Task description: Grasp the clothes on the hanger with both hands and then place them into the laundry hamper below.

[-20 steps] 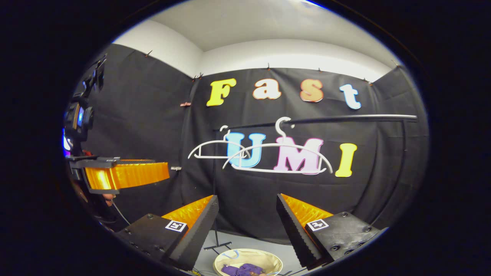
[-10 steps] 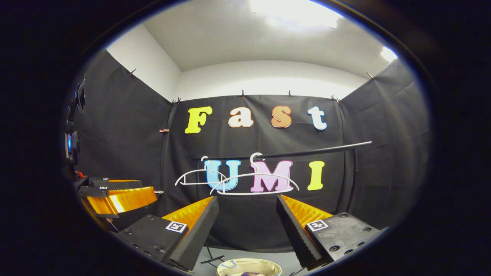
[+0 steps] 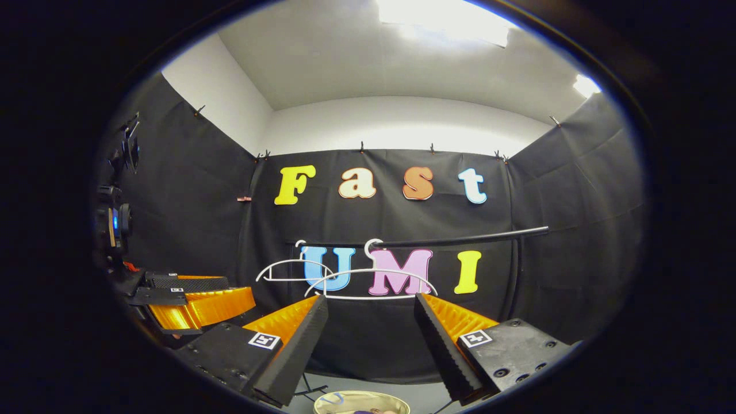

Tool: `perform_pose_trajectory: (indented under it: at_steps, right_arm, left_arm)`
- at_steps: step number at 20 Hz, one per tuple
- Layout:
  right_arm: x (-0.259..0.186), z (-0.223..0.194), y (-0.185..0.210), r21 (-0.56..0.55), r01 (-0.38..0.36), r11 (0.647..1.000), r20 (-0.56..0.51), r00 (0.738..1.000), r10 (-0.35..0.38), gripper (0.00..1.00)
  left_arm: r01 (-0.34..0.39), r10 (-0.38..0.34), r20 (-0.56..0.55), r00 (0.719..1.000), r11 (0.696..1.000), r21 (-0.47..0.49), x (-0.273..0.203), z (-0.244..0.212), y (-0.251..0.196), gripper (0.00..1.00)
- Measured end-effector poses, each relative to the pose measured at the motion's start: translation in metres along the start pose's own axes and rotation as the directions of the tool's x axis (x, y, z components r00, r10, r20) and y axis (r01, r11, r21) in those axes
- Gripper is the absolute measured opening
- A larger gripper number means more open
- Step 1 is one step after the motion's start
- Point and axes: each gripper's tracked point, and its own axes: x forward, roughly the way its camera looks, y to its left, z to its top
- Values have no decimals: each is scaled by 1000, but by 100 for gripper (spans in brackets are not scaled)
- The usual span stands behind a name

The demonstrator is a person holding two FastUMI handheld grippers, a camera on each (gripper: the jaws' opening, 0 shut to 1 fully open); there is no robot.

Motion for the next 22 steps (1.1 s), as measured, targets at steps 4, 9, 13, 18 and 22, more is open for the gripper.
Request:
perform_pose_trajectory:
  at_steps: [4,9,13,18,22]
  right_arm:
    - [-1,-2,-7,16,-7,1000,-4,1000,7,97]
    - [-5,-1,-16,30,-10,1000,-4,1000,10,97]
    - [-7,2,-18,35,-13,999,10,1000,13,97]
    - [-12,1,-16,34,-33,999,3,999,32,97]
    - [-17,4,-16,36,-39,999,6,999,39,97]
  left_arm:
    - [-5,5,2,1000,1000,-6,6,4,-6,95]
    - [-9,9,0,1000,1000,0,8,6,-9,95]
    - [-5,5,-8,1000,1000,8,4,6,-14,95]
    - [-13,13,-15,1000,1000,10,-3,6,-17,95]
    - [-20,20,-11,1000,1000,12,-8,9,-19,95]
